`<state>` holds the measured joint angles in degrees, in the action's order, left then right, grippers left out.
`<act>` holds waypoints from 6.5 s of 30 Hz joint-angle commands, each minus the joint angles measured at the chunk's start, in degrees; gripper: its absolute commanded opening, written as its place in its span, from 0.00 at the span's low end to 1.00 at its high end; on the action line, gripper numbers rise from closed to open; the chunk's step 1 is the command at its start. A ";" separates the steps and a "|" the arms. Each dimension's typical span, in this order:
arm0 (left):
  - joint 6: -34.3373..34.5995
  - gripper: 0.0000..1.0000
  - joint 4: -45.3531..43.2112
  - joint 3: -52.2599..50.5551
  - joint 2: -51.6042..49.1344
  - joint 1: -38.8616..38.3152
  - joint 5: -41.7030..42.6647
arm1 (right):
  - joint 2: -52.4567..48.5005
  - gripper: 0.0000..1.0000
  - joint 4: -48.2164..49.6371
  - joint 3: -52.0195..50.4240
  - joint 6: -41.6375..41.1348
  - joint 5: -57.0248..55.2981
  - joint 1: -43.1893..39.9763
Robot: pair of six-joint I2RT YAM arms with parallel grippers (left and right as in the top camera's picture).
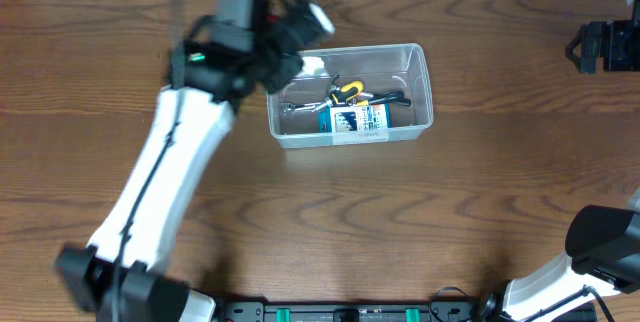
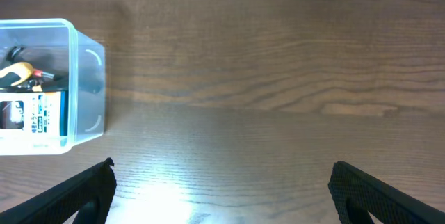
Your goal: Pack container
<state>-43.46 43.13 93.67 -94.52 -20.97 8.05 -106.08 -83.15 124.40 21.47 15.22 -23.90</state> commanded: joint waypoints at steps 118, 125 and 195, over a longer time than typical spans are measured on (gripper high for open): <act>27.91 0.98 10.01 -63.34 81.55 23.15 -7.67 | 103.12 0.99 32.89 -86.77 -2.89 -2.14 23.10; 27.91 0.98 10.25 -63.34 81.55 23.15 -7.67 | 105.77 0.99 64.85 -108.50 -5.40 -1.36 25.44; 30.69 0.98 -51.17 -86.66 89.79 20.26 9.09 | 105.81 0.99 79.01 -124.08 -12.24 -17.14 25.38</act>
<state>-14.06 -3.16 11.62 -6.00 -0.38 16.56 -0.67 -3.88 0.40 10.28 -1.15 1.52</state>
